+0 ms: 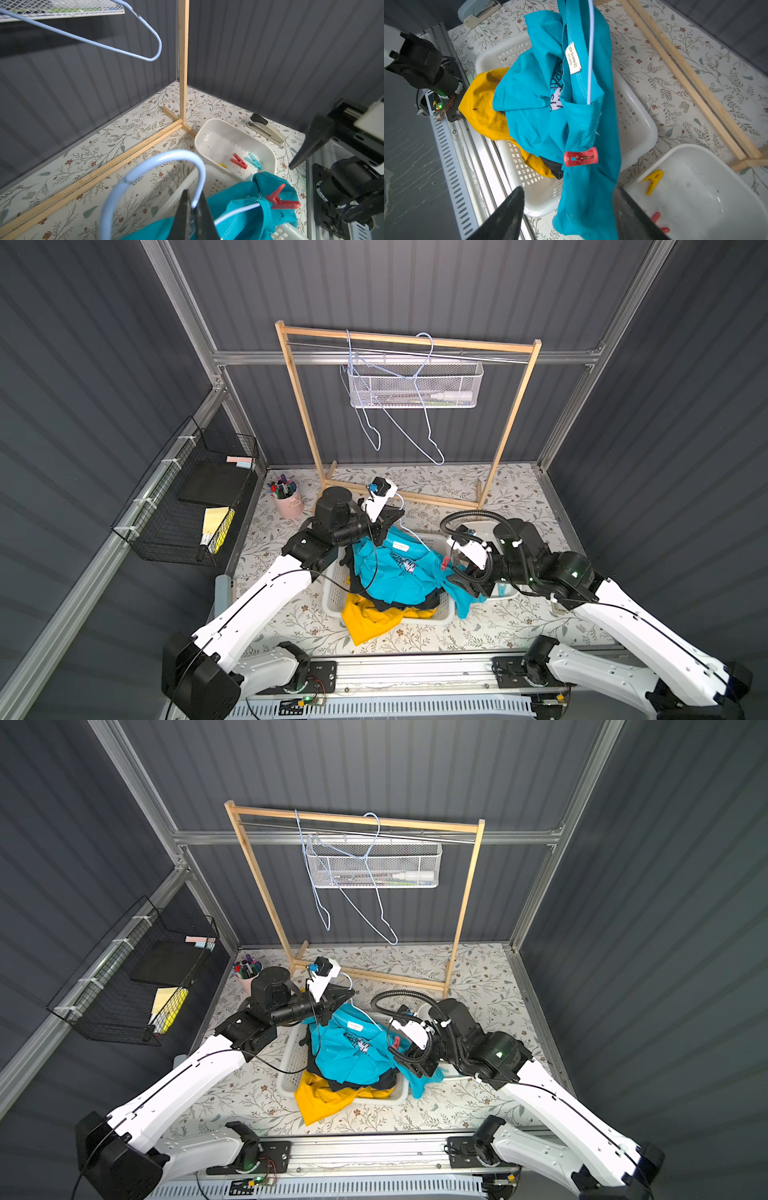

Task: Remove the clothespins securing t-shirts to the hanger
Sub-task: Remove the clothespin from the hanger.

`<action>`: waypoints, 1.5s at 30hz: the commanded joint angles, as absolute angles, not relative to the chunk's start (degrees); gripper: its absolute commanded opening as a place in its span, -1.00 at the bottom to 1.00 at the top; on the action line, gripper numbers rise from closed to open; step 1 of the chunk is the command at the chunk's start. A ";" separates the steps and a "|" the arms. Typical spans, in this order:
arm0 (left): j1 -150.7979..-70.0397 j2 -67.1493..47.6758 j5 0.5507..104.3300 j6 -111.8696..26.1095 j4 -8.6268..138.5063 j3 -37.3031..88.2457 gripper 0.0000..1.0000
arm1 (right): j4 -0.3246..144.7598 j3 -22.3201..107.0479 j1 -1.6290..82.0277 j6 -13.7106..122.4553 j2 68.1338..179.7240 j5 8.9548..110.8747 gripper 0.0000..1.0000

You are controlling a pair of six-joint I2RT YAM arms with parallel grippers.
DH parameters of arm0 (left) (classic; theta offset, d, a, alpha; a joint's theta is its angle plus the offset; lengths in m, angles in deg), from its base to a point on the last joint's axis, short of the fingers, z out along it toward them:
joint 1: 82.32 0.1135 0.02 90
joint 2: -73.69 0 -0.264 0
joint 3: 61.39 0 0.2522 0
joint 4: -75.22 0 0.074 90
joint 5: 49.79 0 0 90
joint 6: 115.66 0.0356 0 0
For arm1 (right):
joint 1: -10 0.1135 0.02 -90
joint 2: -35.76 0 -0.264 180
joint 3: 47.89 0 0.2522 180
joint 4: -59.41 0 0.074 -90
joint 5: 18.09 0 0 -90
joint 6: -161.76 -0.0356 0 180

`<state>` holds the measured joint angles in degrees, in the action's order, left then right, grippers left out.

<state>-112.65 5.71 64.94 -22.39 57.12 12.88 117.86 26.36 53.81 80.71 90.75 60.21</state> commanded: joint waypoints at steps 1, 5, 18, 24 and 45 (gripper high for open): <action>-112.63 6.87 62.61 -21.83 56.79 12.39 -1.00 | 117.51 27.68 56.08 81.71 92.13 63.39 0.35; -112.64 7.29 63.05 -21.78 56.85 12.18 -1.00 | 116.14 26.87 56.67 82.79 92.64 66.36 0.36; -112.73 6.65 63.50 -21.44 57.68 11.33 -1.00 | 114.93 27.66 57.03 85.22 94.35 69.91 0.38; -112.72 6.75 65.74 -21.49 57.82 11.34 -1.00 | 114.46 28.09 57.02 86.92 94.66 68.90 0.36; -112.72 7.15 66.23 -21.42 57.78 11.34 -1.00 | 117.06 30.47 57.02 89.70 99.61 65.86 -0.02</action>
